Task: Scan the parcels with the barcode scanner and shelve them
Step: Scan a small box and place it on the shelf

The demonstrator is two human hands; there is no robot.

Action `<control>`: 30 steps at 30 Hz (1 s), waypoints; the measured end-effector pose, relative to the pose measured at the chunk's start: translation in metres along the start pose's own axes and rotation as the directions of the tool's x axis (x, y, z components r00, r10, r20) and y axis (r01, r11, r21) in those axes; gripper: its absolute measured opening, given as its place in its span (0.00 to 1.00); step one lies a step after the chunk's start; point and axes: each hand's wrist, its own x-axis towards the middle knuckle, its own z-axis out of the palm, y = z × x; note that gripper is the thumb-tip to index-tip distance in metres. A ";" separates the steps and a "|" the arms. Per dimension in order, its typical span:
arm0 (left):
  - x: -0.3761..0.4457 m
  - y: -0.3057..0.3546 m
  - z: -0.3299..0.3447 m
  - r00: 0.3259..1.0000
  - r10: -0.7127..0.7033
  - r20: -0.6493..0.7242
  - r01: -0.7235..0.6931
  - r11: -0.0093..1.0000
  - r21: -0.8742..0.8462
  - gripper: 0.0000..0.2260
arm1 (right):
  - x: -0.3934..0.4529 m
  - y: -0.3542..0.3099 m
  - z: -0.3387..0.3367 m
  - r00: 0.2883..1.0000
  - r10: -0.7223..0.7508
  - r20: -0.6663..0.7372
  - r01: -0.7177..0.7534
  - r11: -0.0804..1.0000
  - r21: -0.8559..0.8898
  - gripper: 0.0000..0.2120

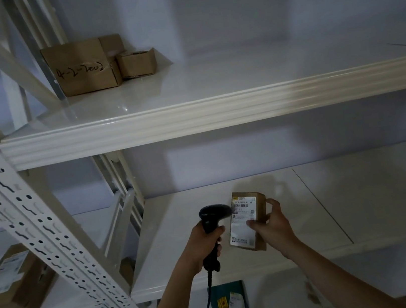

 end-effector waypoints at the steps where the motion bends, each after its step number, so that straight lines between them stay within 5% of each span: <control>1: 0.006 -0.006 -0.005 0.999 -0.039 -0.026 0.038 0.999 -0.039 0.07 | 0.001 0.001 -0.001 1.000 0.020 0.000 -0.020 1.000 0.006 0.37; 6: 0.040 -0.055 -0.034 0.957 -0.213 -0.198 0.172 0.963 -0.207 0.02 | 0.008 0.011 -0.007 0.991 0.134 0.004 -0.134 0.989 0.057 0.36; 11: 0.064 -0.096 -0.050 0.838 -0.233 -0.494 0.271 0.963 0.004 0.10 | 0.009 0.020 -0.011 0.976 0.214 0.046 -0.218 0.968 0.121 0.32; 14: 0.071 -0.104 -0.055 0.837 -0.217 -0.503 0.281 0.958 0.053 0.17 | 0.010 0.022 -0.014 0.968 0.246 0.057 -0.252 0.957 0.142 0.28; 26: 0.070 -0.093 -0.065 0.823 -0.164 -0.544 0.408 0.837 0.364 0.16 | 0.005 -0.015 -0.020 0.973 0.201 0.116 -0.221 0.956 0.192 0.16; 28: 0.058 -0.078 -0.060 0.835 -0.035 -0.549 0.345 0.810 0.474 0.23 | 0.003 -0.024 -0.022 0.977 0.170 0.131 -0.192 0.965 0.180 0.16; 30: 0.040 -0.047 -0.046 0.876 0.183 -0.446 0.103 0.833 0.544 0.23 | 0.004 -0.032 -0.027 0.982 0.143 0.123 -0.163 0.972 0.171 0.16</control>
